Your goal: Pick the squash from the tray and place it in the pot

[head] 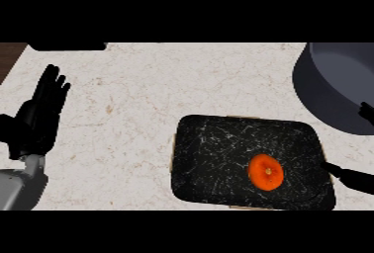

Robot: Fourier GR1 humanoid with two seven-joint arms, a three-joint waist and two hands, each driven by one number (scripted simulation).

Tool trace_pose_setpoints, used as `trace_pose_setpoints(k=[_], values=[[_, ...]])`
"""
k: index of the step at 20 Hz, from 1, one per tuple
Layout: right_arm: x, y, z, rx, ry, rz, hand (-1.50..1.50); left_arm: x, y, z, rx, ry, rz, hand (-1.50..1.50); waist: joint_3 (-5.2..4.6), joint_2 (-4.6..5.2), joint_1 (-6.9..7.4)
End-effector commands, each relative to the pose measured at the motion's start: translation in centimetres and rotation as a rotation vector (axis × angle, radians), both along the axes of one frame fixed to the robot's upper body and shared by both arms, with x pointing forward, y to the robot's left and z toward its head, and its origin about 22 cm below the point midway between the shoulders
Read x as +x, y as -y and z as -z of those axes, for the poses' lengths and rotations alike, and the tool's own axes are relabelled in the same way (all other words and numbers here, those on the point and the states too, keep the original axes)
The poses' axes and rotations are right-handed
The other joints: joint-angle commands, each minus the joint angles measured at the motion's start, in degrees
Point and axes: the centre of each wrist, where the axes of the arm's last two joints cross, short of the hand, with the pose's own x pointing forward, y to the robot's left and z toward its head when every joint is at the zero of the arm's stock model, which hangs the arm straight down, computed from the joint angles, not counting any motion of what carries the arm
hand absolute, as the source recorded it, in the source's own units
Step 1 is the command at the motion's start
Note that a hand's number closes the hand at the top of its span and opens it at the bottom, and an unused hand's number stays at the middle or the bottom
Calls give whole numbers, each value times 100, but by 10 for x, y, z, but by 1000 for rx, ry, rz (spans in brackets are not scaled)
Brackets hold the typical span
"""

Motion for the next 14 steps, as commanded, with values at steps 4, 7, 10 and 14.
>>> trace_pose_setpoints(k=[4, 7, 10, 14], values=[[-9, -26, -47, -210, -263, -160, -150, 2, 6, 11, 6, 2, 3, 0, -20, 28, 0], [-13, -30, -75, -363, -415, -200, -150, -8, 6, 8, -5, -14, 21, 0, -26, 2, 49], [-10, -58, -81, -472, -497, -206, -150, -3, 14, -4, 3, -2, 43, 0, -19, 16, 159], [-9, -85, -95, -569, -626, -254, -150, 7, 7, -15, -10, 16, 27, 0, -14, 34, 150]])
